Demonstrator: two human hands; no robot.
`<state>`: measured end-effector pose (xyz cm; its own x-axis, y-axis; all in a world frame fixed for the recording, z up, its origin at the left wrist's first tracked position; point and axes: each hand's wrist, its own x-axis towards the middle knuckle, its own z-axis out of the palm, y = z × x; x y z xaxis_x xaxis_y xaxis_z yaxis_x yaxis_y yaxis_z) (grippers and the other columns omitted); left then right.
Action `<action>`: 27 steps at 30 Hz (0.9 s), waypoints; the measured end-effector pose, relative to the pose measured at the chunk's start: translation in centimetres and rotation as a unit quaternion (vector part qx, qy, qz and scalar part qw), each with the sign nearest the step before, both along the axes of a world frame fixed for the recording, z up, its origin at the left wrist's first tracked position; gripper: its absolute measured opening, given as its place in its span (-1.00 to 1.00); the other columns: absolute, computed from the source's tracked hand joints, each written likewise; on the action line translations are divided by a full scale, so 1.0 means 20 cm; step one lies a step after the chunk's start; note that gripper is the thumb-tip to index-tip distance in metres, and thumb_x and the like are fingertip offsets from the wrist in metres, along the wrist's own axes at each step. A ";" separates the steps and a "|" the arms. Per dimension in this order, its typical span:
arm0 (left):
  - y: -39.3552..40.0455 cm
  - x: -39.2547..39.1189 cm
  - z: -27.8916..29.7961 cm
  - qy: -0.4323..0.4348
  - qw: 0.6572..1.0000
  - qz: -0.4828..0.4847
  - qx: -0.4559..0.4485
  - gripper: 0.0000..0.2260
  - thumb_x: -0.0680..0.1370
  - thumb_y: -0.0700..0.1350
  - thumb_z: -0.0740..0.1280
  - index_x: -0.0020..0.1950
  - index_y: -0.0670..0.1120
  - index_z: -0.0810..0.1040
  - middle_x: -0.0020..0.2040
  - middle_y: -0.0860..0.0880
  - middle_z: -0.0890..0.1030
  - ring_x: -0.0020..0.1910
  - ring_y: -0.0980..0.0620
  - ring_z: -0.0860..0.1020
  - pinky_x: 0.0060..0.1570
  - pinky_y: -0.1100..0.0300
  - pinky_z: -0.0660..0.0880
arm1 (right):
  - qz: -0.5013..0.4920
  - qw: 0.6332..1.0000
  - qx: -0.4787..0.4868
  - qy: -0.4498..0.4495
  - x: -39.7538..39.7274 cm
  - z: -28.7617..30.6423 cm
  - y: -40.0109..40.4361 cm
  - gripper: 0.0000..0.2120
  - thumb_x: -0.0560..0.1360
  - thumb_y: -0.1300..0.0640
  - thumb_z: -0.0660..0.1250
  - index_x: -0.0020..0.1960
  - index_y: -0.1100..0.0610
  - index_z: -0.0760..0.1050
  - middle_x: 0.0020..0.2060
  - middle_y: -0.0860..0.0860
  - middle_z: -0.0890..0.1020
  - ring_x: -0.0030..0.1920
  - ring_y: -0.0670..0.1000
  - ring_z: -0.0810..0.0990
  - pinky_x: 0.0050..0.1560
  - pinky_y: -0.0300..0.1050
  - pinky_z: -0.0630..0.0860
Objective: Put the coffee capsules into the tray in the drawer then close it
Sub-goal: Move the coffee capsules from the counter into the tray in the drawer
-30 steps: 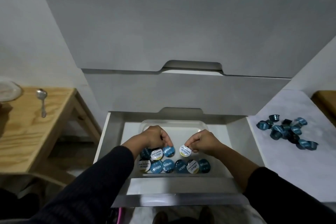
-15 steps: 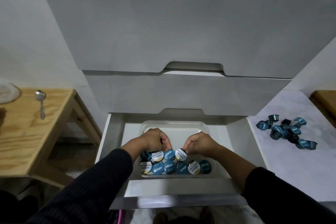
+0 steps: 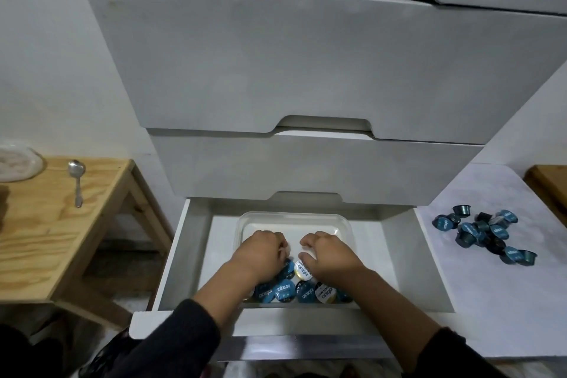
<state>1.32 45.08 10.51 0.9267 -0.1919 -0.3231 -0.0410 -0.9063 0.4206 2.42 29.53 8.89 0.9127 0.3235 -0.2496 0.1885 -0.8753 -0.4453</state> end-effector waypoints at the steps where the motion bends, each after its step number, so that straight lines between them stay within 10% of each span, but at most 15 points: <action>1: -0.01 -0.03 0.01 -0.024 1.000 0.011 0.003 -0.74 0.57 -0.10 0.17 0.22 -0.10 0.49 0.16 -0.12 0.56 0.11 -0.08 0.52 0.09 0.11 0.48 | 0.001 0.999 -0.017 -0.027 -0.01 0.00 0.01 -0.63 0.55 0.05 0.16 0.32 0.14 0.37 0.28 0.09 0.45 0.26 0.06 0.42 0.20 -0.11 0.38; 9: -0.12 -0.20 0.10 -0.167 0.980 0.104 0.039 -0.67 0.62 -0.01 0.05 0.35 -0.05 0.32 0.33 -0.01 0.40 0.33 0.05 0.33 0.16 0.23 0.38 | -0.024 0.949 -0.006 -0.315 -0.16 0.06 0.04 -0.69 0.39 0.02 0.12 -0.20 0.14 0.59 -0.28 0.03 0.63 -0.24 0.03 0.64 -0.25 -0.26 0.54; 15: -0.27 -0.29 0.19 -0.182 0.977 0.114 0.009 -0.61 0.61 0.02 0.09 0.43 0.01 0.18 0.42 0.02 0.28 0.40 0.06 0.25 0.29 0.23 0.32 | 0.013 0.868 -0.009 -0.497 -0.26 0.09 -0.12 -0.85 0.52 0.22 0.21 -0.12 0.30 0.49 -0.24 0.19 0.66 -0.21 0.20 0.65 -0.18 -0.08 0.63; 27: -1.12 -0.22 0.22 -0.225 0.967 0.079 -0.091 -0.69 0.59 -0.01 0.17 0.32 -0.02 0.41 0.27 -0.02 0.50 0.29 0.01 0.43 0.24 0.19 0.39 | -0.014 0.899 -0.160 -0.407 -0.18 0.11 -1.08 -0.80 0.49 0.27 0.26 -0.28 0.25 0.56 -0.17 0.20 0.69 -0.14 0.19 0.65 -0.18 -0.10 0.63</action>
